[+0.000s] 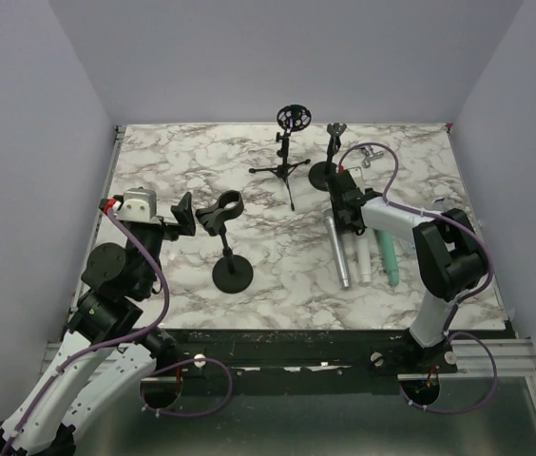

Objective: Remove the microphone from the stand

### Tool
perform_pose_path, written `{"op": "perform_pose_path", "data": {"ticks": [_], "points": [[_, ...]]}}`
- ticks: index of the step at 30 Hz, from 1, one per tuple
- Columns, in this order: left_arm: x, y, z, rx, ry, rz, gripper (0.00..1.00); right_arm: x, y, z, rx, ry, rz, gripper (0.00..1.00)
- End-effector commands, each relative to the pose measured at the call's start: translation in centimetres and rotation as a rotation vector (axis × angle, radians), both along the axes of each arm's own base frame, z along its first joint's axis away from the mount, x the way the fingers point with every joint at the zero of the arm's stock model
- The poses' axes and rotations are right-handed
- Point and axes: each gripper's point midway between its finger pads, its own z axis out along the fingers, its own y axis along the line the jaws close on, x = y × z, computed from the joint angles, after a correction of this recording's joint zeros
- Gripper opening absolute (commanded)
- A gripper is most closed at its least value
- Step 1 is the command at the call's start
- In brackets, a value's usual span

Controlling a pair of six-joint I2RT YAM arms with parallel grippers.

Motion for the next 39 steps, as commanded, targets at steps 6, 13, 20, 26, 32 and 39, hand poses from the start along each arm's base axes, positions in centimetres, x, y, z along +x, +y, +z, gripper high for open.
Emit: {"op": "perform_pose_path", "data": {"ticks": [6,13,20,26,32,39], "points": [[0.6,0.0,-0.7,0.01,0.02,0.022,0.96,-0.6,0.7,4.7,0.124,-0.084,-0.011,0.79],[0.6,-0.3,-0.8,0.01,0.026,0.009,0.96,-2.4,4.8,8.8,0.411,-0.118,0.091,0.84],[0.8,-0.9,-1.0,0.015,0.039,-0.015,0.97,-7.4,15.9,17.2,1.115,-0.158,0.458,0.95],[0.5,-0.7,-0.7,0.006,0.029,-0.014,0.97,-13.1,23.3,23.4,1.507,-0.08,0.723,1.0],[0.3,-0.5,-0.5,-0.001,0.021,-0.013,0.97,-16.5,29.1,26.2,1.613,-0.005,0.748,1.0],[0.0,-0.5,-0.2,-0.014,0.012,-0.023,0.97,-17.1,31.6,27.9,1.757,0.002,0.628,1.0]]}}
